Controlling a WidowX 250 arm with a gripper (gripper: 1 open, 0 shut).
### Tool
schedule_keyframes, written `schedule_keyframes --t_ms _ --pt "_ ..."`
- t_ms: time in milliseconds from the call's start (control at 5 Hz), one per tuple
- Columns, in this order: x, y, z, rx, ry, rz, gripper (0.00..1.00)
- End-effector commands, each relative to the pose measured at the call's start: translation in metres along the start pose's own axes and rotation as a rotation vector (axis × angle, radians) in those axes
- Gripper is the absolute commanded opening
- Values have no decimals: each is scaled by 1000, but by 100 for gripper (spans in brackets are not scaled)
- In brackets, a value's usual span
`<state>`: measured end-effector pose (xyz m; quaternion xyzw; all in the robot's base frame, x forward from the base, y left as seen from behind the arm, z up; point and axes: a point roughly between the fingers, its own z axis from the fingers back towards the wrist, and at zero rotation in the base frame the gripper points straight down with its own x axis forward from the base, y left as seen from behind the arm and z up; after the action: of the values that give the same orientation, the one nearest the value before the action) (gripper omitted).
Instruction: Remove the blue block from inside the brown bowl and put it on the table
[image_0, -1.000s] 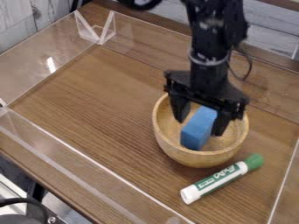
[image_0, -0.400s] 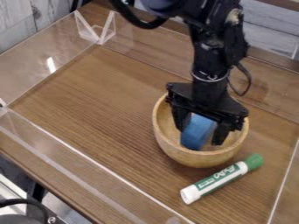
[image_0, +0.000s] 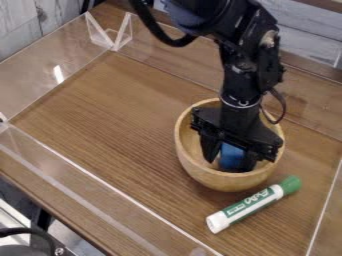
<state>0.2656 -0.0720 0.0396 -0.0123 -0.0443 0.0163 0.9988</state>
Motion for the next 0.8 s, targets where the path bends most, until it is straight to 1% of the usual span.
schedule_keyframes --t_ms 0,400,600 --pt "11 -4 11 1 -36 -12 0" --pt "15 -2 19 30 -20 -25 0" --pt "17 -1 23 37 -16 -25 0"
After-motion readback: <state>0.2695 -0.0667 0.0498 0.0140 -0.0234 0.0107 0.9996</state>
